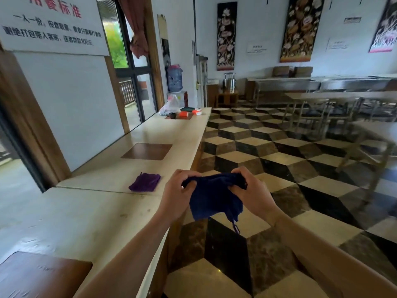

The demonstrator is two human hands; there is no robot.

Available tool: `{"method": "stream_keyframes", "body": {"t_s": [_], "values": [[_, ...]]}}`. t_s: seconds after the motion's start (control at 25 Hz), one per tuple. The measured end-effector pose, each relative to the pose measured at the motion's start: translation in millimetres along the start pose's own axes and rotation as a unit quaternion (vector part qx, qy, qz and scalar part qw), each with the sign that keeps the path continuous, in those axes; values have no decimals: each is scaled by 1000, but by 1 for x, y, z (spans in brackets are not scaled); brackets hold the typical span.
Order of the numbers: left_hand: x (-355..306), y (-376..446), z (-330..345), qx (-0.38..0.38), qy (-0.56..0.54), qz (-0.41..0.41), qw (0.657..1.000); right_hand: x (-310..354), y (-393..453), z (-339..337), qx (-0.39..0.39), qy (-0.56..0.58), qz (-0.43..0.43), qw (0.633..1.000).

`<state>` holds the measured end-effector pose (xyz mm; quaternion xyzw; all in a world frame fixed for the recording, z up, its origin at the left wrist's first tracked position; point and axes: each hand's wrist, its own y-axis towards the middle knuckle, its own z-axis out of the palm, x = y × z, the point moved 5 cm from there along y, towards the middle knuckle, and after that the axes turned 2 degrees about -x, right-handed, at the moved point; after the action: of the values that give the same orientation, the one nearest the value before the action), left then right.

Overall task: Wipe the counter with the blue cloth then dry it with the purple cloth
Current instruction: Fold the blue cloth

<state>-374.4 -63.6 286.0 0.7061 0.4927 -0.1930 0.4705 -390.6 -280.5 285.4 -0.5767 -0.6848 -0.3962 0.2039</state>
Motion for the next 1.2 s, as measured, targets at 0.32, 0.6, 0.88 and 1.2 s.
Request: {"method": "stream_keyframes", "body": {"t_s": [0.32,0.6,0.88,1.2], "values": [[23,132,79,-32,11,-9,999,-66,143,-35,22,21,-34,999],[86,223,110,-51,25,-22,998,-112,251,2,54,55,-25,997],[181,315,111,-100,9,-67,993,-134,388,79,88,62,-25,994],[274,366,75,-158,16,-182,970,-129,509,189,206,79,-76,972]]}}
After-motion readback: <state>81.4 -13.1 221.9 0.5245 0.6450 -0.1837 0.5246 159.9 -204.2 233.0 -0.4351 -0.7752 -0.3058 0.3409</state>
